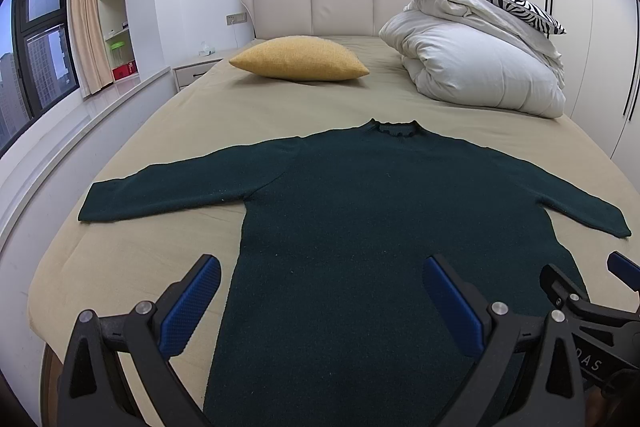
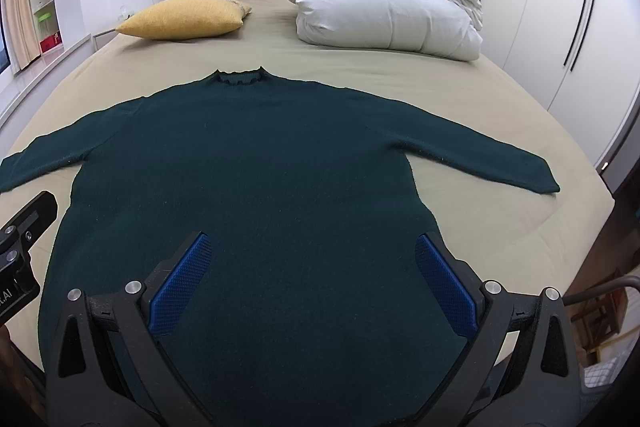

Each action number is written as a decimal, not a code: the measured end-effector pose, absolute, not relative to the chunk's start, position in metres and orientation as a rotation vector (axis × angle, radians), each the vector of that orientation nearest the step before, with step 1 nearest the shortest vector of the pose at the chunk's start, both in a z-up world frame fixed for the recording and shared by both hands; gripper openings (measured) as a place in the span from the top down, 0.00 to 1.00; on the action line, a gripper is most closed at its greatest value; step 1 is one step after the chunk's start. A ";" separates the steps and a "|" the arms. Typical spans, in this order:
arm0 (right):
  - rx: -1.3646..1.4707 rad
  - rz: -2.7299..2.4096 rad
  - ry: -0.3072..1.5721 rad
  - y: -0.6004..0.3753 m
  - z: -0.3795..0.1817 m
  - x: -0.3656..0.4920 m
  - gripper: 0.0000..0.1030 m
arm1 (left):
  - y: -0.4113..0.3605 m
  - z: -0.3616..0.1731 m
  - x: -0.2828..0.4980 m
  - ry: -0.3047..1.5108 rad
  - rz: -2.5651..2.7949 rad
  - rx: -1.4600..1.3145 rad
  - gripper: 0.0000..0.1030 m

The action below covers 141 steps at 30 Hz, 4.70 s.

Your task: Fold small clothes

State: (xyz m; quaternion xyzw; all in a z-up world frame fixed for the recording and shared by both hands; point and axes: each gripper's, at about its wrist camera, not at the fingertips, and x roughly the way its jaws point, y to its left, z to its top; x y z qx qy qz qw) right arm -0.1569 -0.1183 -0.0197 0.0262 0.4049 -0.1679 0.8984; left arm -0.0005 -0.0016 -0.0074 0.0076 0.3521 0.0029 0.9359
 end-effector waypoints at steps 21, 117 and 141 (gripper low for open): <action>0.052 -0.348 0.841 -0.118 -0.020 -0.156 0.00 | -0.002 -0.007 0.000 0.721 0.007 0.016 0.00; 0.513 0.076 0.781 -0.365 -0.112 0.046 0.25 | -0.057 -0.114 0.237 1.113 -0.511 -0.520 0.26; 0.640 -0.234 0.794 -0.547 -0.126 0.068 0.25 | -0.020 -0.090 0.270 0.966 -0.376 -0.359 0.92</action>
